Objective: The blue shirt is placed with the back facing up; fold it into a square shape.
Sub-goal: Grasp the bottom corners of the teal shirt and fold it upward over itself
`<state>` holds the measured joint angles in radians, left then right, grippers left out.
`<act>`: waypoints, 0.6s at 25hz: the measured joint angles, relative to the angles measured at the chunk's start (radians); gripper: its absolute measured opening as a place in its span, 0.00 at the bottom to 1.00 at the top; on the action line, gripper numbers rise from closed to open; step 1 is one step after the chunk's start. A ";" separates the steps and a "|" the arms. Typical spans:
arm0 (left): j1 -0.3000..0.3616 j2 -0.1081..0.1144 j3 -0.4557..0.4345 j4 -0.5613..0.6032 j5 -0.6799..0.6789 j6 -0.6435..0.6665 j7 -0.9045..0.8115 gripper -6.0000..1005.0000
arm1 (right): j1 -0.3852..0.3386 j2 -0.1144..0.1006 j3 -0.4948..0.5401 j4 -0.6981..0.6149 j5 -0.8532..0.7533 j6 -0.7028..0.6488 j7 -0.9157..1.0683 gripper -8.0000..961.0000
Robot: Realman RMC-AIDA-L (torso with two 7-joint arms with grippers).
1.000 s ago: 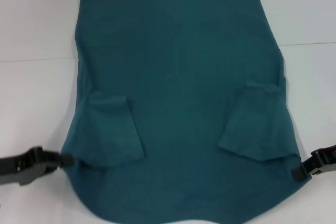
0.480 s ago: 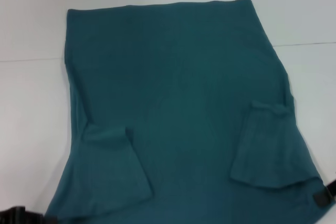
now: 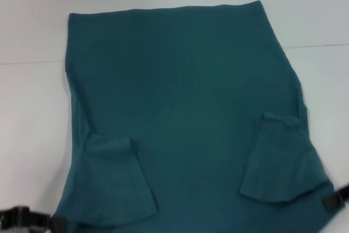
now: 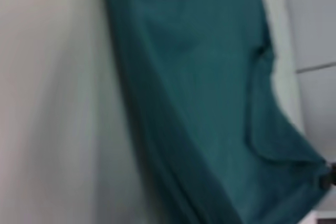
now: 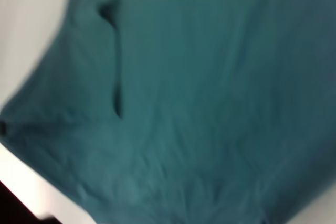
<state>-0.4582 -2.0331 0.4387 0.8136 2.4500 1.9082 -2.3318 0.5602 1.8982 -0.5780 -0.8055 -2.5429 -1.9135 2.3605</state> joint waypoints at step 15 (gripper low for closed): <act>-0.246 0.087 0.004 -0.093 -0.033 -0.149 -0.175 0.02 | 0.048 -0.033 0.123 0.011 0.180 0.125 0.017 0.05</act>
<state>-0.7043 -1.9458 0.4425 0.7208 2.4165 1.7589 -2.5064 0.6079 1.8653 -0.4546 -0.7946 -2.3627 -1.7889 2.3775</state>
